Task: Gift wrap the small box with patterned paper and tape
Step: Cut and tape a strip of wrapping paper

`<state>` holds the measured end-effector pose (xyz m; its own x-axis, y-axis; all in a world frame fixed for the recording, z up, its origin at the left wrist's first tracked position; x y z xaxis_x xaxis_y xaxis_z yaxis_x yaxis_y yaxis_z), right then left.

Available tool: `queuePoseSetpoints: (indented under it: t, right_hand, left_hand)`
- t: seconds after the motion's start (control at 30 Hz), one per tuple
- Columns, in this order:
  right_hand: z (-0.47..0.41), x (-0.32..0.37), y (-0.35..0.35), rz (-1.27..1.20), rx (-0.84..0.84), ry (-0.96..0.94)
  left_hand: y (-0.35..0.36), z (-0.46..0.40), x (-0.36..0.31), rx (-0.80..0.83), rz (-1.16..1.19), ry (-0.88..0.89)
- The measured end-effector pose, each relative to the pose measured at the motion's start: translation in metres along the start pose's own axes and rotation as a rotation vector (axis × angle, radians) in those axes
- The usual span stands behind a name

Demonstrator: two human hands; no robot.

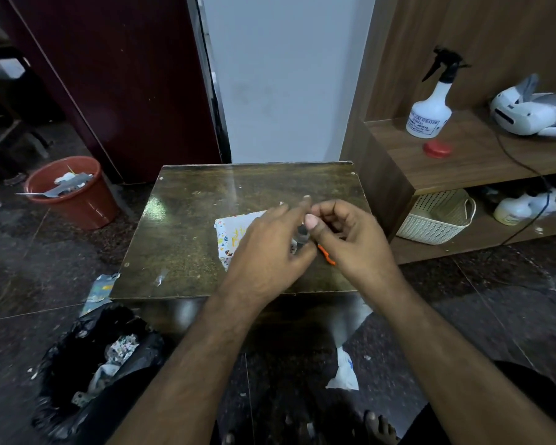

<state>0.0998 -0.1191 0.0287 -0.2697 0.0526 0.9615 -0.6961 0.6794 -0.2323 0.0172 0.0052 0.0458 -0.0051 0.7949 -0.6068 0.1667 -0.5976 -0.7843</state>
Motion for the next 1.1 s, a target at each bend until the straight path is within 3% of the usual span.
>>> queuePoseSetpoints:
  t: [0.23, 0.57, 0.7, 0.87, 1.1]
  right_hand:
    - [-0.011, 0.012, -0.020, 0.005, 0.154, -0.094]
    - [-0.033, 0.003, -0.044, -0.047, 0.006, -0.137]
    - [-0.033, 0.000, -0.048, -0.080, 0.004, -0.115]
    - [-0.034, -0.002, -0.053, -0.100, -0.020, -0.088]
    - [-0.035, -0.014, -0.056, 0.075, -0.053, -0.017]
  left_hand:
    - [0.001, -0.001, 0.002, 0.065, 0.043, 0.028]
    - [0.022, -0.026, -0.002, -0.001, 0.493, -0.178]
    - [0.031, -0.031, -0.007, -0.048, 0.433, -0.148]
    - [0.039, -0.035, -0.017, -0.135, 0.644, -0.090]
    - [0.043, -0.034, -0.022, -0.122, 0.702, -0.035]
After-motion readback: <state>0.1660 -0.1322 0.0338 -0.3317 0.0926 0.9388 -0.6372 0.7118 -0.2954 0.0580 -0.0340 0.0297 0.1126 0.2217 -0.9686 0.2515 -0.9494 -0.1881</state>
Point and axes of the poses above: each hand's wrist, its own z-axis away from the middle knuckle, its own y-axis out of the palm, x = y × z, the point moved 2 cm from there along -z, towards the middle knuckle, and after that the axes turned 14 degrees about x, right-handed, at the moved point
